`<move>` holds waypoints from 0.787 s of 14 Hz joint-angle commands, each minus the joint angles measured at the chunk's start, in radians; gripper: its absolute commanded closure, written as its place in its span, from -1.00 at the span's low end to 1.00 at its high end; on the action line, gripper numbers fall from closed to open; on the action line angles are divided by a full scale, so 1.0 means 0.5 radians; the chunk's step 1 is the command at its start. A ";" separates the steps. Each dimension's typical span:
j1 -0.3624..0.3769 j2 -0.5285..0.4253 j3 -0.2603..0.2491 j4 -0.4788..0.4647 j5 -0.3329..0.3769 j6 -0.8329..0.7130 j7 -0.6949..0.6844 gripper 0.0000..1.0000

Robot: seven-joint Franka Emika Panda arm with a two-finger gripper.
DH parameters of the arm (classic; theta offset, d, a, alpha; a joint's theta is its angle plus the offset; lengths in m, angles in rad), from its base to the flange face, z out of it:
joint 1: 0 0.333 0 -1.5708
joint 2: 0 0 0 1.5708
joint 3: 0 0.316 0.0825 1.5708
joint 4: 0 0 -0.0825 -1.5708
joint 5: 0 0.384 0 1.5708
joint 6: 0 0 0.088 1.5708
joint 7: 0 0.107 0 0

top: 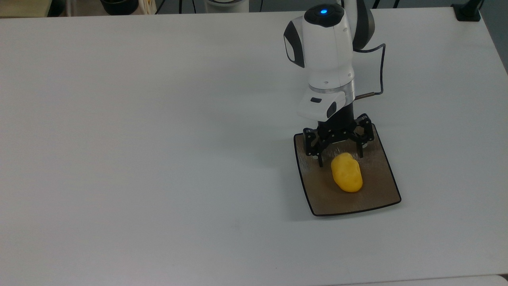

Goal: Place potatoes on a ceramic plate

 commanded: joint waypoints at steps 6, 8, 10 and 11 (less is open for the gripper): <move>-0.117 -0.513 -0.017 -0.107 -0.058 -0.628 0.117 -1.00; -0.161 -0.688 -0.017 -0.107 -0.061 -0.991 0.120 -1.00; -0.259 -0.851 -0.017 -0.104 -0.058 -1.328 0.111 -1.00; -0.305 -0.933 -0.017 -0.104 -0.052 -1.451 0.111 -1.00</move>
